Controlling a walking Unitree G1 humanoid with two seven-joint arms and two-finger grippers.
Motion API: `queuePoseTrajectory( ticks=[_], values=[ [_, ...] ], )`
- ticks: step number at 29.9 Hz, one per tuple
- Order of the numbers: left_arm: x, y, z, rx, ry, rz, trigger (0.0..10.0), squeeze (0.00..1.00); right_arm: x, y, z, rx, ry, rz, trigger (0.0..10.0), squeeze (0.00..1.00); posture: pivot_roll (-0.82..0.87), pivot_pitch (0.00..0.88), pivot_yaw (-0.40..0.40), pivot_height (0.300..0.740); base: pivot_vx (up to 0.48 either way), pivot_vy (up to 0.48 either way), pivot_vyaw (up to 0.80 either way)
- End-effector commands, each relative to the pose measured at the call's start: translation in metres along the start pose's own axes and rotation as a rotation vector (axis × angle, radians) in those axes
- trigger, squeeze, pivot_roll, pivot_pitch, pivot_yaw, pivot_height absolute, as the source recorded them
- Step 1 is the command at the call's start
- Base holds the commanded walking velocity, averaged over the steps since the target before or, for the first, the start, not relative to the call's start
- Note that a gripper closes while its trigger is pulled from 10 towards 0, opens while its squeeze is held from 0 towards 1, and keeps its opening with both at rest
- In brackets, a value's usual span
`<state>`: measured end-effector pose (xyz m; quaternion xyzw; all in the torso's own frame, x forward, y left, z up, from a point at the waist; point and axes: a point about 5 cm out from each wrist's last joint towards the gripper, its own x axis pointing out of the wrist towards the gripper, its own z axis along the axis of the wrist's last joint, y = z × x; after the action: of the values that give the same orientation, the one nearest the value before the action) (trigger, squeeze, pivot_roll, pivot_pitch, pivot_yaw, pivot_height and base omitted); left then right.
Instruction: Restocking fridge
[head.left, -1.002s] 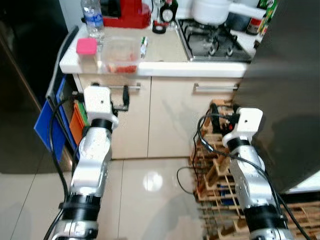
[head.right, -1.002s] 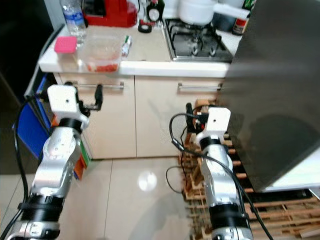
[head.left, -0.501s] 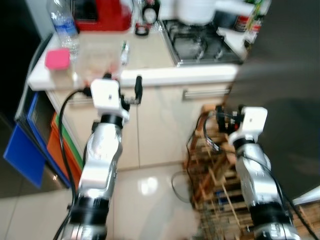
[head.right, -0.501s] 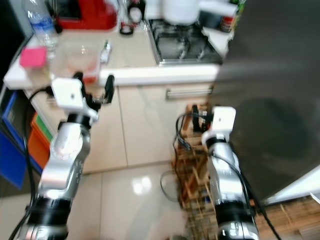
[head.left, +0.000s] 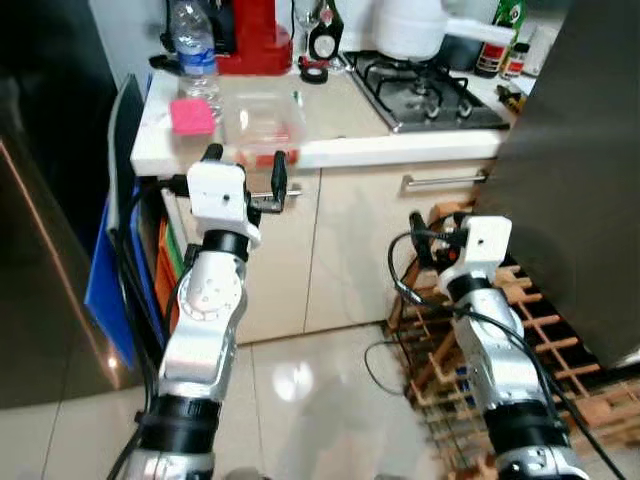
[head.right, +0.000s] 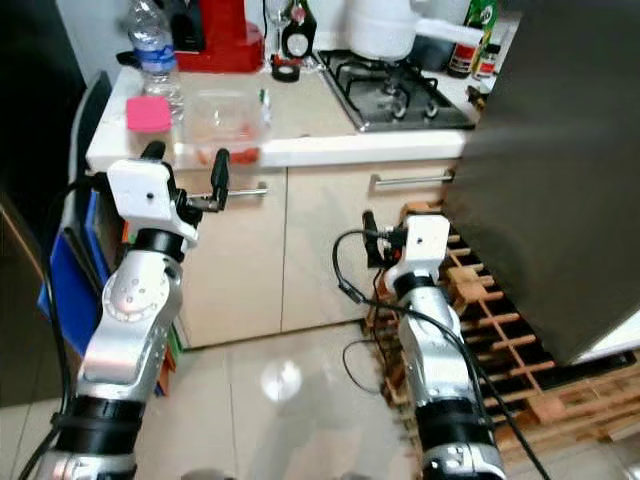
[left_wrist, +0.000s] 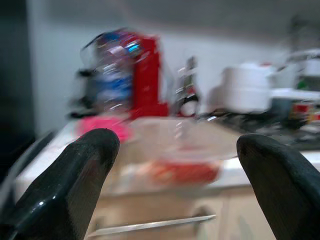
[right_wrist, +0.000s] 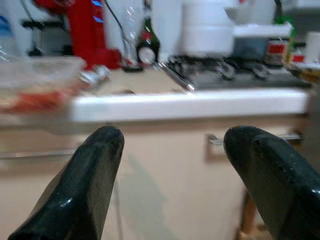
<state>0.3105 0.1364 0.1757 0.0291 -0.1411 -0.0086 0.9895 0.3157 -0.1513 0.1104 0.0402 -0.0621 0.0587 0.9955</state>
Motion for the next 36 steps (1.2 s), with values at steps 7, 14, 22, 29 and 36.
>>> queuePoseTrajectory(
  ticks=[7, 14, 22, 29, 36],
  values=[
    [0.0, -0.014, -0.005, 0.003, 0.033, -0.053, 10.0, 0.0, 0.006, -0.002, 0.012, -0.031, -0.04, 0.016, 10.0, 0.0, 0.04, 0.0, -0.041, 0.74, 0.104, -0.237, 0.64],
    [0.002, -0.01, -0.006, -0.003, 0.042, -0.04, 10.0, 0.0, 0.006, 0.002, 0.012, -0.028, -0.039, 0.024, 10.0, 0.0, 0.04, 0.0, -0.038, 0.74, 0.251, -0.406, 0.54],
    [0.007, -0.006, -0.007, 0.003, 0.044, -0.009, 10.0, 0.0, 0.007, 0.004, 0.013, -0.027, -0.05, 0.009, 10.0, 0.0, 0.04, 0.0, -0.036, 0.74, 0.129, -0.2, 0.26],
    [0.011, 0.0, -0.007, 0.006, 0.053, -0.011, 10.0, 0.0, 0.007, 0.003, 0.013, -0.029, -0.054, 0.01, 10.0, 0.0, 0.04, 0.0, -0.038, 0.74, 0.051, 0.0, 0.0],
    [0.016, -0.002, 0.0, -0.009, 0.017, -0.012, 10.0, 0.0, 0.006, 0.004, 0.013, -0.031, -0.051, 0.016, 10.0, 0.0, 0.04, 0.0, -0.039, 0.74, 0.463, 0.0, 0.0]
  ],
)
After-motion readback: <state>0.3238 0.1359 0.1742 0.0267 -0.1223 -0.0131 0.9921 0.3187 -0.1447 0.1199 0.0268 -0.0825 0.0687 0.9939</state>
